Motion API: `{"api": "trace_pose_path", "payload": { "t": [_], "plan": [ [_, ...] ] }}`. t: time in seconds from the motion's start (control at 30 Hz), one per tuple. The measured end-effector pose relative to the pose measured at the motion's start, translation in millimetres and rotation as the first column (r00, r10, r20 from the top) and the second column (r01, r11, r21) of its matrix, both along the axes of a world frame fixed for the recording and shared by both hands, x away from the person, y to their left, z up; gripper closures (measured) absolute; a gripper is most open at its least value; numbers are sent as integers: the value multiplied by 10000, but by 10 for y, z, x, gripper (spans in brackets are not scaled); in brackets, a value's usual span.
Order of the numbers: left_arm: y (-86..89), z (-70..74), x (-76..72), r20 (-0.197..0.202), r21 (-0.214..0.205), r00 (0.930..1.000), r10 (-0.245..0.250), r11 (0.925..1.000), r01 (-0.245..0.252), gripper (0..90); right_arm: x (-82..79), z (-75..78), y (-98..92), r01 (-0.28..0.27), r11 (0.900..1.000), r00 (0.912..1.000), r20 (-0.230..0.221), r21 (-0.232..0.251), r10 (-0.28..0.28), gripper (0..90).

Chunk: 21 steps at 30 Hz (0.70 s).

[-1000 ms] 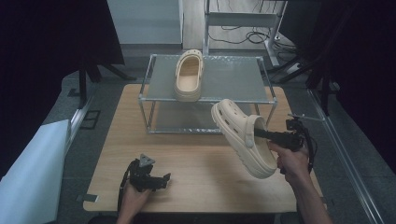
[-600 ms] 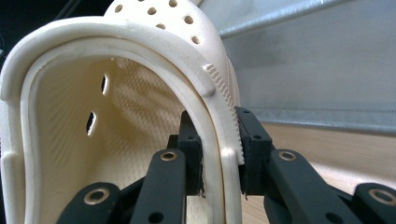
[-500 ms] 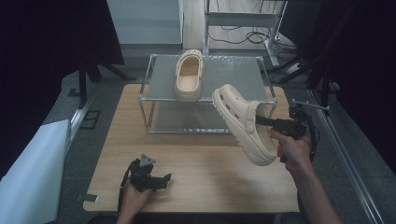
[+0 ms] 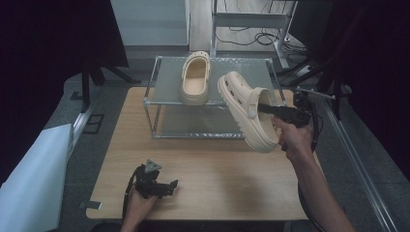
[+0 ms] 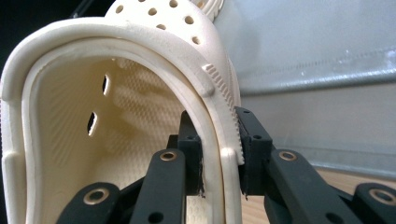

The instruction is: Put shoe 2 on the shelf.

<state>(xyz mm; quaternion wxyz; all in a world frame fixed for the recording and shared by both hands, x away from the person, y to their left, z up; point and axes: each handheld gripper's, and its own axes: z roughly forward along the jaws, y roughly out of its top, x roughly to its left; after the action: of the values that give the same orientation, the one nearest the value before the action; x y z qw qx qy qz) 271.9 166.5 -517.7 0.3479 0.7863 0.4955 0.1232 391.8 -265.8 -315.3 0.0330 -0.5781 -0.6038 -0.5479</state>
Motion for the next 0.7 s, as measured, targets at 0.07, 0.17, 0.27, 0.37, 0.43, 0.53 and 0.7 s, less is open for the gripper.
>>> {"api": "trace_pose_path", "payload": {
  "t": [0.07,0.17,0.27,0.37,0.43,0.53,0.7],
  "plan": [
    [-4,-2,1,-8,13,10000,-20,10000,20,0,48,13,21,125,9999,9999,-19,76,-125,748],
    [-10,-3,1,-13,12,10000,-48,10000,48,0,125,46,56,424,9991,9991,1,28,-424,748],
    [-8,-3,-2,7,-51,10000,-33,10000,33,0,213,73,93,746,9972,9972,-38,26,-746,748],
    [2,1,-4,17,-115,10000,28,9999,-28,0,290,93,122,1070,9942,9942,-54,-61,-1071,747],
    [8,2,-4,19,-145,10000,54,9999,-53,0,346,107,142,1284,9917,9917,-91,-94,-1285,748],
    [14,4,-2,21,-197,10000,49,9998,-49,0,434,133,182,1579,9873,9874,-104,-176,-1581,747],
    [21,9,-4,4,-228,10000,-3,9997,3,0,569,147,252,2057,9778,9783,-185,-393,-2065,748]
  ]
}}
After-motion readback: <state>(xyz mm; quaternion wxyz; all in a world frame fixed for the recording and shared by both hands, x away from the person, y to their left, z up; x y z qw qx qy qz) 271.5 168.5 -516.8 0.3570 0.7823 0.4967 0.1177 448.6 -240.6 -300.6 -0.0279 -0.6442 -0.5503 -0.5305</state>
